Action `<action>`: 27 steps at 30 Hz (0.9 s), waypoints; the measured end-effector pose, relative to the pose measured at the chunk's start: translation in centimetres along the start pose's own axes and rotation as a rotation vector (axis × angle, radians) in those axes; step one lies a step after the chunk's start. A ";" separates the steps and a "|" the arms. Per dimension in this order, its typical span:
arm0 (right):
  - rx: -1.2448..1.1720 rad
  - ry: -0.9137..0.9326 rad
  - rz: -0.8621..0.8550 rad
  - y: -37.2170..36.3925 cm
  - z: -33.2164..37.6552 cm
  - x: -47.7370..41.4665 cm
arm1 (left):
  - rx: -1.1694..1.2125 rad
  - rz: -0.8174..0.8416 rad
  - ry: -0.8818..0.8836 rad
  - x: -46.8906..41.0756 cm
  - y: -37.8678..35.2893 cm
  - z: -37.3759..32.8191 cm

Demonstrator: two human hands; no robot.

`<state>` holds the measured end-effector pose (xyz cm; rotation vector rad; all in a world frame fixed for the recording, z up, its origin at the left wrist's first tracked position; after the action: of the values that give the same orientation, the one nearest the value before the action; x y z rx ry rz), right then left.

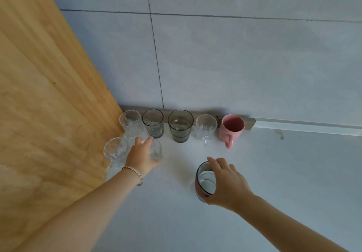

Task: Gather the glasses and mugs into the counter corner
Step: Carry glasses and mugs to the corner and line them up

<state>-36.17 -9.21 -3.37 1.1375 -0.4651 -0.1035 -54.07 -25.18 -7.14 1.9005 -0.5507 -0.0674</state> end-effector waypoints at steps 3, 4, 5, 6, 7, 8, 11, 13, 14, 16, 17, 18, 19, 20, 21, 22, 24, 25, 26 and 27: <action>-0.024 0.000 -0.010 -0.3 2.0 -3.2 | 0.011 -0.041 -0.016 -0.5 -0.1 0.5; -0.024 -0.005 -0.015 -0.5 2.6 -4.4 | 0.006 -0.056 -0.018 -0.5 -0.1 0.7; -0.019 -0.010 -0.018 -0.8 3.3 -5.4 | 0.000 -0.068 -0.019 -0.5 -0.1 0.9; -0.011 -0.015 -0.017 -1.0 3.9 -6.4 | -0.003 -0.077 -0.018 -0.5 -0.2 1.1; -0.001 -0.016 -0.016 -1.3 4.4 -7.4 | -0.002 -0.082 -0.019 -0.5 -0.3 1.2; 0.009 -0.013 -0.016 -1.5 5.0 -8.3 | 0.004 -0.083 -0.020 -0.6 -0.4 1.4; 0.031 0.001 -0.028 -1.8 6.4 -10.1 | 0.013 -0.072 -0.022 -0.8 -0.6 1.8; 0.030 0.007 -0.044 -1.9 6.9 -10.4 | -0.001 -0.070 -0.020 -0.8 -0.6 1.9; 0.028 0.011 -0.055 -2.0 7.1 -10.4 | -0.004 -0.074 -0.020 -0.7 -0.5 1.9; 0.017 0.012 -0.071 -2.3 6.8 -10.0 | -0.013 -0.074 -0.027 -0.6 -0.5 1.7; 0.009 0.010 -0.070 -2.3 6.5 -9.7 | -0.025 -0.066 -0.030 -0.5 -0.5 1.6; 0.006 0.011 -0.063 -2.4 6.1 -9.3 | -0.038 -0.055 -0.031 -0.4 -0.5 1.5; 0.006 0.011 -0.050 -2.4 5.6 -8.8 | -0.050 -0.042 -0.029 -0.2 -0.4 1.3; 0.005 0.006 -0.031 -2.4 5.0 -8.3 | -0.064 -0.035 -0.028 0.0 -0.3 1.1; 0.001 -0.009 -0.004 -2.5 4.2 -7.8 | -0.088 -0.037 -0.030 0.4 0.0 0.8; 0.000 -0.031 0.029 -2.5 3.3 -7.2 | -0.129 -0.049 -0.040 0.9 0.4 0.4; 0.023 -0.062 0.118 -2.7 1.2 -5.8 | -0.238 -0.086 -0.105 2.3 1.3 -1.4; 0.042 -0.068 0.169 -2.8 0.2 -4.9 | -0.274 -0.096 -0.154 3.2 1.7 -2.6; 0.055 -0.074 0.213 -2.9 -0.9 -3.9 | -0.291 -0.092 -0.204 4.1 1.8 -4.1; 0.057 -0.086 0.244 -2.8 -2.2 -2.8 | -0.298 -0.065 -0.245 5.0 1.5 -5.6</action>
<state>-37.41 -7.68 -7.43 1.1265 -0.6833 0.0737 -48.42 -22.77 -2.48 1.6268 -0.6069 -0.4074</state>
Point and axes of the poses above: each hand's wrist, its own x-axis away from the middle knuckle, its own y-axis out of the back of the hand, z = x × y, the point moved 10 cm from there along -x, towards the middle knuckle, and after that the axes turned 2 degrees about -z, right-handed, at the moved point
